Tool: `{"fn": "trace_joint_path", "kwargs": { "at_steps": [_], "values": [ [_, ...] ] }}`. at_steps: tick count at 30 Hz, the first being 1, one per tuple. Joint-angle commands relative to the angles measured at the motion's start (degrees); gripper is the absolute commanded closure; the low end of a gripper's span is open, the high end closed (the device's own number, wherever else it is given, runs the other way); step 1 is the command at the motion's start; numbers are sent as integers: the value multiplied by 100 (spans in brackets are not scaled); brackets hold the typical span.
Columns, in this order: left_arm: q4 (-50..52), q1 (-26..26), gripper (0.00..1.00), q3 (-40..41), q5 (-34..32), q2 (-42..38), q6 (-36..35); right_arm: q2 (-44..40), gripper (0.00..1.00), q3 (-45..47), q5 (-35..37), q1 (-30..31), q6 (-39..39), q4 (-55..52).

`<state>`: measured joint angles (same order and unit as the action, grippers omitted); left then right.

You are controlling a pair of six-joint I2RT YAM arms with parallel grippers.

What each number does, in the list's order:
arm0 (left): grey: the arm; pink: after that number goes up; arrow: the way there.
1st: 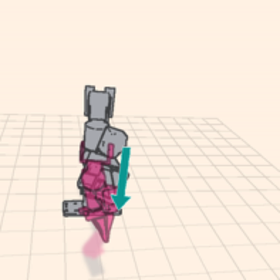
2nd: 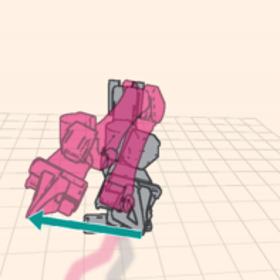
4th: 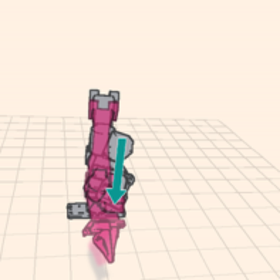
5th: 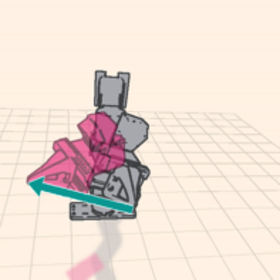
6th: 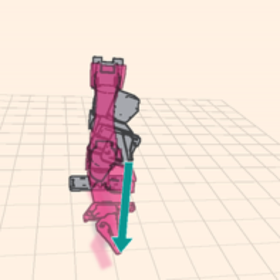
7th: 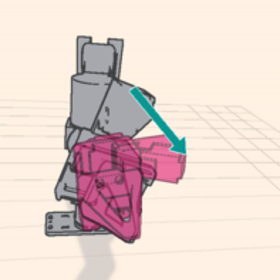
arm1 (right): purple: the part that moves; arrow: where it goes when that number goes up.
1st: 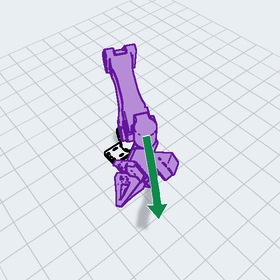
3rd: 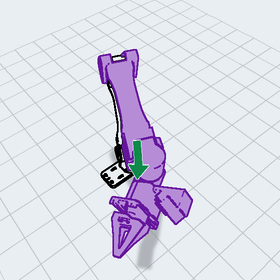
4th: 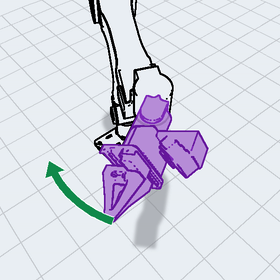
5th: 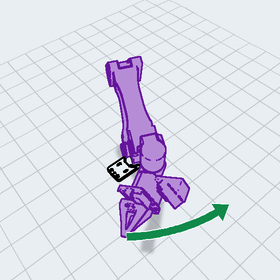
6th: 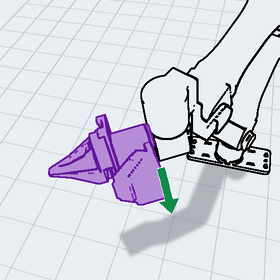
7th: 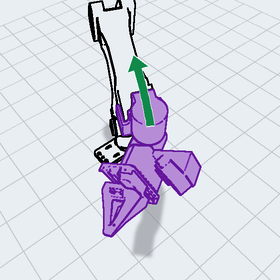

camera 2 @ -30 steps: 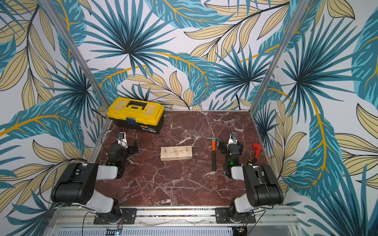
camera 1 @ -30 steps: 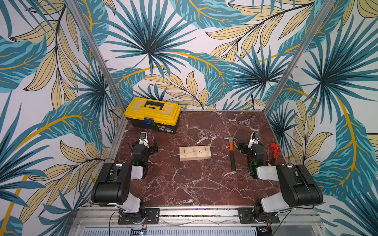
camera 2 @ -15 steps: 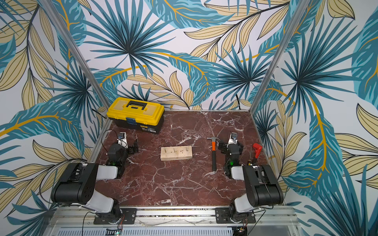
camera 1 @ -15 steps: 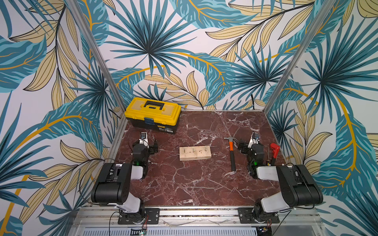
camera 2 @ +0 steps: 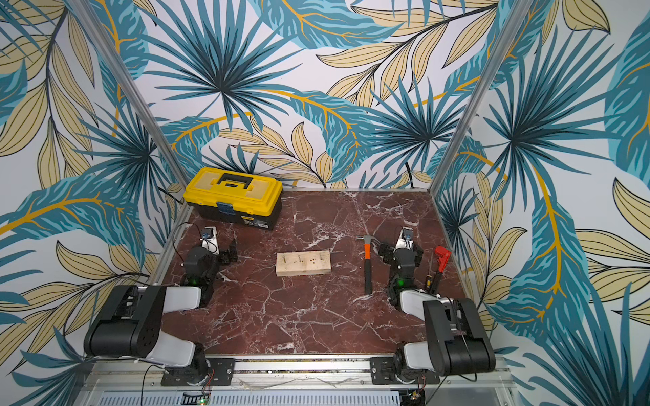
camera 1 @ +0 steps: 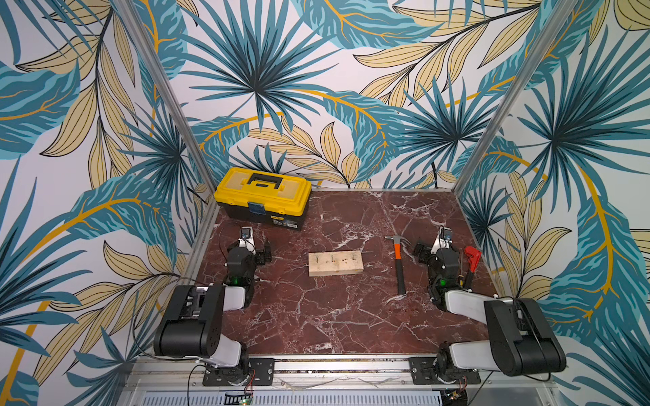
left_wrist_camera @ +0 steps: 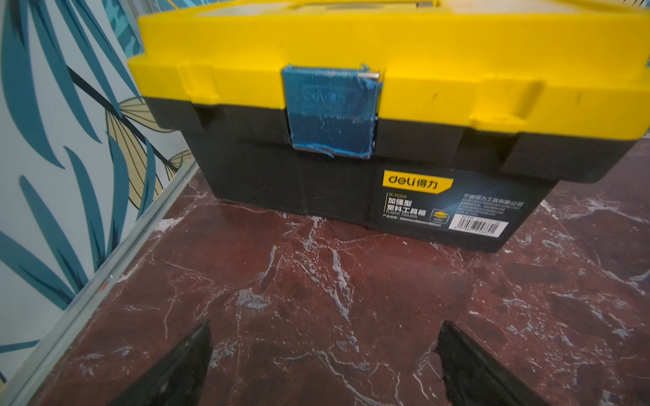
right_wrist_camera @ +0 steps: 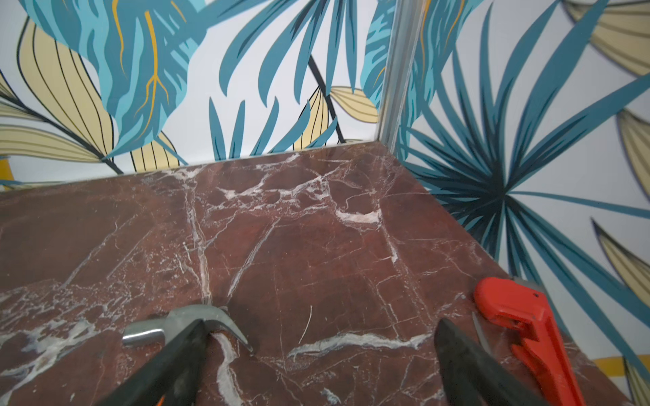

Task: Use a claw hammer to pull out a nail
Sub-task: Pick up the hammer at the center of the board.

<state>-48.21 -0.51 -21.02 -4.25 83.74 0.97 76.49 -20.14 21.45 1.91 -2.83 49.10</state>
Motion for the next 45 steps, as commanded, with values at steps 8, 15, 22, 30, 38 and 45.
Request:
{"fn": "trace_joint_path", "kwargs": {
  "at_steps": [8,15,22,30,38,45],
  "values": [
    [1719,-71,0,-716,-640,-1493,1043,-1507,1,-914,-122,-31,-1351,-2619],
    [3178,-142,0,-1353,-713,-1943,3366,-1820,1,-1849,-1280,-322,-3352,-4534],
    [3985,-203,12,-1857,1126,-2125,3536,-2015,7,-1847,-2394,-429,-4287,-4342],
    [5875,513,22,-2572,1388,-2009,3467,-1095,26,-3550,-2806,-377,-3365,-7988],
    [6690,1495,33,-2989,1466,-1499,3557,-139,37,-4609,-1726,149,-2882,-10107],
    [7345,2237,33,-3339,1371,-1156,3513,836,39,-5259,-919,771,-2697,-10917]
  ]
}}
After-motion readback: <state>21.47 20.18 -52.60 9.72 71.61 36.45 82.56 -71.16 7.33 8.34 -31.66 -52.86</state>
